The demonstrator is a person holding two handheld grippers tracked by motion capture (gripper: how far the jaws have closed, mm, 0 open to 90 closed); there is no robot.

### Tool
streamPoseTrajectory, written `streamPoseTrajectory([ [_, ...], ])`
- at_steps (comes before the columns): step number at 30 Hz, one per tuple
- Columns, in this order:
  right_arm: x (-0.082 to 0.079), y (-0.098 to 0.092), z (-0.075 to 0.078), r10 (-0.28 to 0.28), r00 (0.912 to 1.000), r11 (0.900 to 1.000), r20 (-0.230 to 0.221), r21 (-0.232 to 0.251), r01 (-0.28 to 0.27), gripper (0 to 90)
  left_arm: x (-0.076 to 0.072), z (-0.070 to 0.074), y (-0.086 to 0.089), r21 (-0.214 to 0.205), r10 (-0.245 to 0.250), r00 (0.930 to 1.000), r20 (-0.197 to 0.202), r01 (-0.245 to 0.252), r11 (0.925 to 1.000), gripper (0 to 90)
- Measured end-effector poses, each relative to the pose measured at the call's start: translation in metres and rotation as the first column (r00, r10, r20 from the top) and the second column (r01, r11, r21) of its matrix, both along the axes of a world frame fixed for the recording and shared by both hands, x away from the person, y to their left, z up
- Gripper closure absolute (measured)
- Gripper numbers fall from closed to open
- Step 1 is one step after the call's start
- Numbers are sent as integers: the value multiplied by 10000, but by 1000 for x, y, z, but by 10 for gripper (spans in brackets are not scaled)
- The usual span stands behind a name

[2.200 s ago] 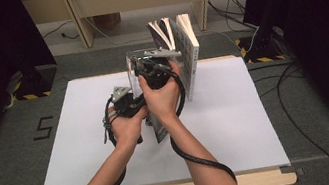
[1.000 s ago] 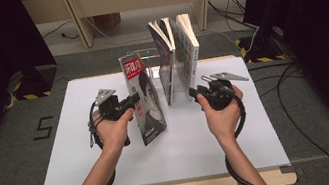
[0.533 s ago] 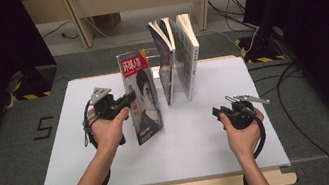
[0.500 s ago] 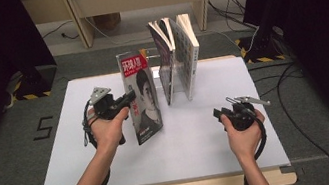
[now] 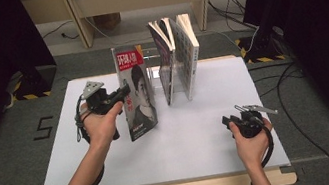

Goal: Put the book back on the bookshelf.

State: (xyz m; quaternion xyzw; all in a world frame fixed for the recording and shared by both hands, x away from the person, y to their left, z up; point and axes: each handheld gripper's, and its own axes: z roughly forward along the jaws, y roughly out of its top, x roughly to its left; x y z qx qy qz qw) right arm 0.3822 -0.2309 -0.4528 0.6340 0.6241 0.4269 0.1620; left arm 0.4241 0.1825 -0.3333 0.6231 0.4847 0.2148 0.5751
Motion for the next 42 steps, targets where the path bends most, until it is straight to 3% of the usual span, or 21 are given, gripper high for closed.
streamPoseTrajectory([
  [13, 2, -4, -8, 55, 9999, 10000, -131, 3, -55, 621, 18, 11, 13, 179, 434, 9984, 351, -441, 9989, 871],
  [42, -3, 0, -18, -25, 9990, 10000, -450, 76, 28, 620, 48, 16, -5, 325, 586, 9966, 588, -605, 9976, 871],
])
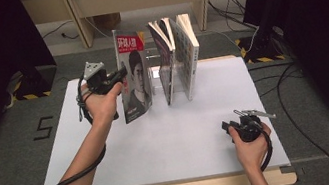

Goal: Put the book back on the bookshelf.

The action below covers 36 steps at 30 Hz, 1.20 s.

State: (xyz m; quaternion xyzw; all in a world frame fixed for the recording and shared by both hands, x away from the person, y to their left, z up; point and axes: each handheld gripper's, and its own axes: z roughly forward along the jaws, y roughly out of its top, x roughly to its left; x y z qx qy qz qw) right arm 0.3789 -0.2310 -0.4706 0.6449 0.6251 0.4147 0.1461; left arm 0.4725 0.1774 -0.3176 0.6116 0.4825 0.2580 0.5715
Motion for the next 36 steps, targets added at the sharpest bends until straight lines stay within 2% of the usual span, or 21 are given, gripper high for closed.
streamPoseTrajectory([
  [5, -1, -1, 1, -41, 10000, 10000, 39, 66, 40, 620, 5, 2, -2, 21, -11, 10000, 48, 11, 10000, 871],
  [6, 0, -3, 1, 141, 9996, 9998, 230, -162, -138, 620, 7, 2, -3, -3, 2, 10000, 59, -2, 10000, 871],
  [7, -1, 0, 2, -99, 9999, 9999, -30, 131, 99, 620, 9, 3, -3, -20, 23, 10000, 65, -23, 10000, 871],
  [16, 1, -3, 0, 40, 10000, 9999, 64, -97, -39, 621, 30, 7, -10, 47, 116, 9998, 163, -117, 9999, 871],
  [19, 1, -2, -1, -50, 10000, 10000, -2, 80, 50, 622, 37, 8, -12, 64, 191, 9997, 150, -192, 9998, 871],
  [28, 1, -3, -1, -2, 10000, 10000, 14, 8, 2, 625, 54, 11, -18, 137, 337, 9990, 284, -341, 9993, 871],
  [31, 1, -5, -1, -4, 10000, 10000, 2, -99, 4, 632, 60, 9, -18, 125, 465, 9981, 406, -470, 9988, 870],
  [36, 0, -5, -1, -108, 9999, 9999, -11, 25, 108, 633, 72, 0, -18, 55, 749, 9951, 641, -754, 9971, 869],
])
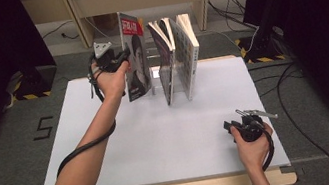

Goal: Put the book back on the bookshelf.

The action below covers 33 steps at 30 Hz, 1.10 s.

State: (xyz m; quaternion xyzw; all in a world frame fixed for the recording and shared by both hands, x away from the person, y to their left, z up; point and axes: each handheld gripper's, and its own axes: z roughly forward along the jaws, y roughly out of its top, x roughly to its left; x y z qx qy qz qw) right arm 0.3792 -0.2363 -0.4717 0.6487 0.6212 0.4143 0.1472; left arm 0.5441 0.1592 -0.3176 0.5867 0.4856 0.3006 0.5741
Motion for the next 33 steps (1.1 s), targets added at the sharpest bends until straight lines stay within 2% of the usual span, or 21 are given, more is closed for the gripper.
streamPoseTrajectory([
  [3, 0, -1, 0, 35, 10000, 10000, 25, -44, -35, 633, 3, -9, 1, 29, 81, 10000, 9, -81, 10000, 868],
  [4, 0, -2, 0, 55, 10000, 9999, 78, -152, -54, 632, 2, -12, 1, -23, 123, 9998, 145, -122, 9999, 868],
  [6, 0, -2, 0, 54, 10000, 10000, 33, -33, -53, 632, 1, -14, 4, -158, 108, 9998, 191, -105, 9998, 867],
  [8, 0, -2, 0, 18, 10000, 10000, 27, -17, -18, 632, -4, -17, 7, -32, 195, 9993, 324, -194, 9998, 866],
  [11, -1, -2, 2, -106, 9999, 9997, 44, 216, 105, 630, -16, -24, 12, 156, 162, 9992, 366, -168, 9997, 862],
  [13, -2, -4, 4, -65, 9999, 9999, 137, 133, 63, 630, -26, -31, 17, 488, 206, 9989, 424, -226, 9986, 857],
  [15, -3, -5, 5, -141, 9998, 9997, 121, 182, 139, 629, -37, -39, 22, 604, 175, 9990, 407, -199, 9980, 854],
  [20, -4, -9, 8, -225, 9995, 9994, 241, 265, 219, 627, -62, -56, 30, 1020, -60, 10000, 41, 55, 9948, 833],
  [23, -4, -11, 8, -351, 9992, 9984, 174, 444, 343, 625, -74, -68, 34, 1000, -133, 9999, -77, 140, 9949, 825],
  [26, -3, -13, 7, -459, 9988, 9981, 197, 431, 450, 624, -82, -76, 37, 892, -134, 9999, 39, 130, 9959, 825],
  [28, -3, -15, 6, -403, 9990, 9984, 180, 403, 396, 623, -84, -79, 39, 574, -235, 9997, -121, 242, 9981, 826],
  [30, -3, -15, 5, -473, 9988, 9973, 137, 562, 464, 623, -83, -80, 40, 572, -162, 9998, -146, 170, 9982, 822],
  [33, -4, -16, 7, -448, 9988, 9976, 192, 543, 437, 623, -82, -80, 42, 516, -9, 9997, -251, 22, 9987, 816],
])
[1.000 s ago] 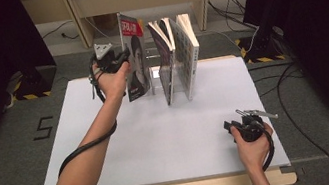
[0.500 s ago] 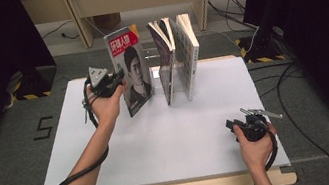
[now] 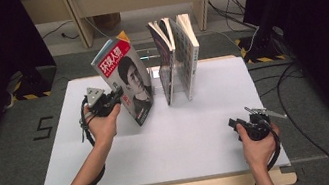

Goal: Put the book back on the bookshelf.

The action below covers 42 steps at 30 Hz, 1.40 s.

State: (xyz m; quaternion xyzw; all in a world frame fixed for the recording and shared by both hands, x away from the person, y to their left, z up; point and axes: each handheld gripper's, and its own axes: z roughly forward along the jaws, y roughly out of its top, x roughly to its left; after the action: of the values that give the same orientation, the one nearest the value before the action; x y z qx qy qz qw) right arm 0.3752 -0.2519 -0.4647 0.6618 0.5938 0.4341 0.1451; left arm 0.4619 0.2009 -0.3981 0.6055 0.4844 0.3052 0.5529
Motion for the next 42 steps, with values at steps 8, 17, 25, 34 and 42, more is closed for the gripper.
streamPoseTrajectory([
  [8, 2, 1, -5, 70, 9999, 10000, -109, -2, -70, 615, 17, 8, 6, -389, 625, 9980, 99, -620, 9973, 763],
  [17, 3, 1, -4, 135, 9999, 9998, -104, 169, -133, 606, 32, 24, 13, -1351, 889, 9960, 34, -876, 9870, 752],
  [25, 2, -3, -1, 123, 9999, 9998, 68, 166, -124, 605, 43, 40, 5, -1672, 639, 9978, -147, -655, 9837, 762],
  [34, 1, -7, 0, -53, 10000, 9997, 63, 252, 51, 605, 38, 40, -19, -2297, -374, 9898, -1374, 49, 9732, 851],
  [42, 0, -6, 0, 27, 10000, 9997, 50, 241, -29, 605, 36, 45, -29, -1287, -501, 9898, -1332, 329, 9911, 863],
])
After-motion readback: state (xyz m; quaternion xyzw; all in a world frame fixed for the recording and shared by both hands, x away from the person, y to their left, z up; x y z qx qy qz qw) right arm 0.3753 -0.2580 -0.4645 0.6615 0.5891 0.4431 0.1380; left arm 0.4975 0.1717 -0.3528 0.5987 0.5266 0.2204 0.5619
